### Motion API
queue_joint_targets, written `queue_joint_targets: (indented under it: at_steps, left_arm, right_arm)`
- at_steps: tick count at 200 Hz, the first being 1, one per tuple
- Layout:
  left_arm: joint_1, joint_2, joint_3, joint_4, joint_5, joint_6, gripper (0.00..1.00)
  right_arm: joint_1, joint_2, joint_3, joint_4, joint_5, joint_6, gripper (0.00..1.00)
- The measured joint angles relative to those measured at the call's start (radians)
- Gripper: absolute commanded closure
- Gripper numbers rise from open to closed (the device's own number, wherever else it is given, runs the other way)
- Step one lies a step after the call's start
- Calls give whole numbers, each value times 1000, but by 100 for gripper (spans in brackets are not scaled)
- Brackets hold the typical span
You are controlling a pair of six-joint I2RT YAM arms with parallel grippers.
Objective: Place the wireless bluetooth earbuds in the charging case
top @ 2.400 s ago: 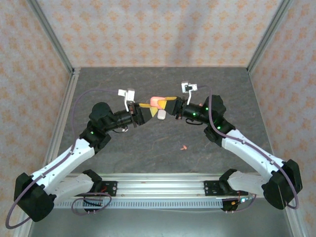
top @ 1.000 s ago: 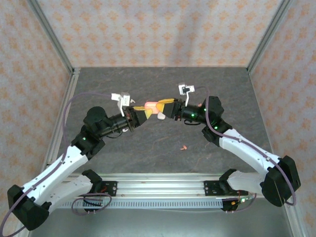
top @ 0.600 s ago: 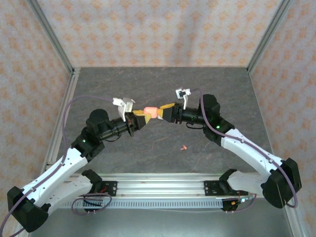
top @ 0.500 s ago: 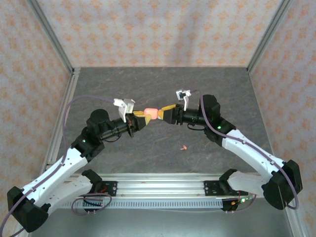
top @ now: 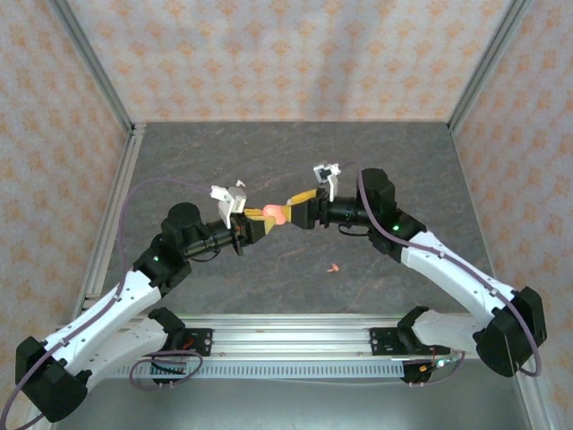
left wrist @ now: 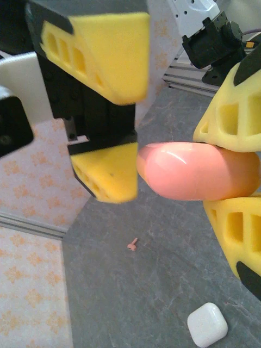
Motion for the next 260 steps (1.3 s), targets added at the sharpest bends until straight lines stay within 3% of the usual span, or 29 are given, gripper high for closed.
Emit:
queue_joint_targets:
  at_steps: [80, 186, 260]
  left_arm:
    - [1, -40, -30, 44, 13, -8, 100]
    - [0, -73, -58, 27, -23, -7, 100]
    - [0, -73, -161, 47, -101, -7, 100]
  right_arm:
    - [6, 85, 114, -120, -34, -66, 29]
    - [-24, 131, 178, -248, 83, -75, 30]
    - [-51, -42, 178, -532, 381, 31, 28]
